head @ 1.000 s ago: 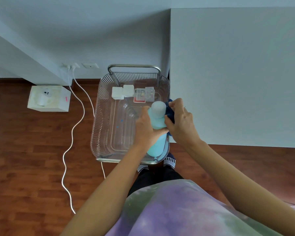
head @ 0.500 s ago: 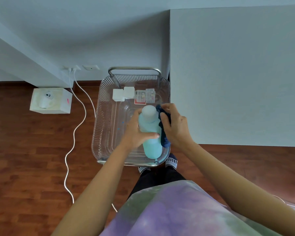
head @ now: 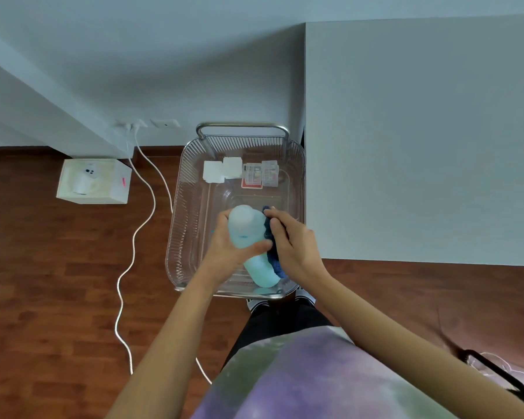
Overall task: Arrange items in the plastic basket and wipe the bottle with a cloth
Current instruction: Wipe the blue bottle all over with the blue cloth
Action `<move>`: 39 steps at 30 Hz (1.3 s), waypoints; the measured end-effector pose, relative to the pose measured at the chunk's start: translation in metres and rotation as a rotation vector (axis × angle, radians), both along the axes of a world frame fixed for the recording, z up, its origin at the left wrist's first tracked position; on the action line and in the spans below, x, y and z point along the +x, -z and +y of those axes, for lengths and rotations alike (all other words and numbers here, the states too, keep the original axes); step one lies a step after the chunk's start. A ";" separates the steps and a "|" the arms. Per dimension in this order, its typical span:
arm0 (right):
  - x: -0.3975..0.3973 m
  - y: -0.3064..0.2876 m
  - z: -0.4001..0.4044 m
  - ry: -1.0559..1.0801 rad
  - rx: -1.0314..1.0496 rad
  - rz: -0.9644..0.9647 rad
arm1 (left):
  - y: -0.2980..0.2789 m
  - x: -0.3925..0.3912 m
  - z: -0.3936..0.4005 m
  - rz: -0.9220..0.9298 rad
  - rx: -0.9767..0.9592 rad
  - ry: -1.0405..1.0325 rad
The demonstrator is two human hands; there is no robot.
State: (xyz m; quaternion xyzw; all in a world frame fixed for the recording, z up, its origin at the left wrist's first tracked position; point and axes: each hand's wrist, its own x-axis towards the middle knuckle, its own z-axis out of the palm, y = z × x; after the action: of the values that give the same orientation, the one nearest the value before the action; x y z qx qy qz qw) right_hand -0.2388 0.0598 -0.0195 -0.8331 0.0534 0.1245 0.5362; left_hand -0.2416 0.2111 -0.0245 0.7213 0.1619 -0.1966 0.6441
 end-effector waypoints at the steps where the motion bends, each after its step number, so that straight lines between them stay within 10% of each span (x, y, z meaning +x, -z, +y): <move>1: -0.004 0.003 0.001 0.005 0.008 -0.007 | -0.001 -0.001 0.000 0.000 -0.018 -0.024; 22: 0.015 0.027 0.016 0.026 0.214 0.465 | 0.027 0.000 -0.020 -0.077 0.073 -0.439; 39: 0.021 -0.052 0.046 0.076 -0.067 -0.096 | -0.074 0.063 0.002 -0.318 -0.394 -0.673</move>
State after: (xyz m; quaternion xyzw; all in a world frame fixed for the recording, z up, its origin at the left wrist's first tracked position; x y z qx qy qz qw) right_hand -0.2178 0.1059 0.0325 -0.8531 0.0633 0.0621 0.5142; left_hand -0.1789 0.2131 0.0491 0.5125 0.2465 0.1111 0.8150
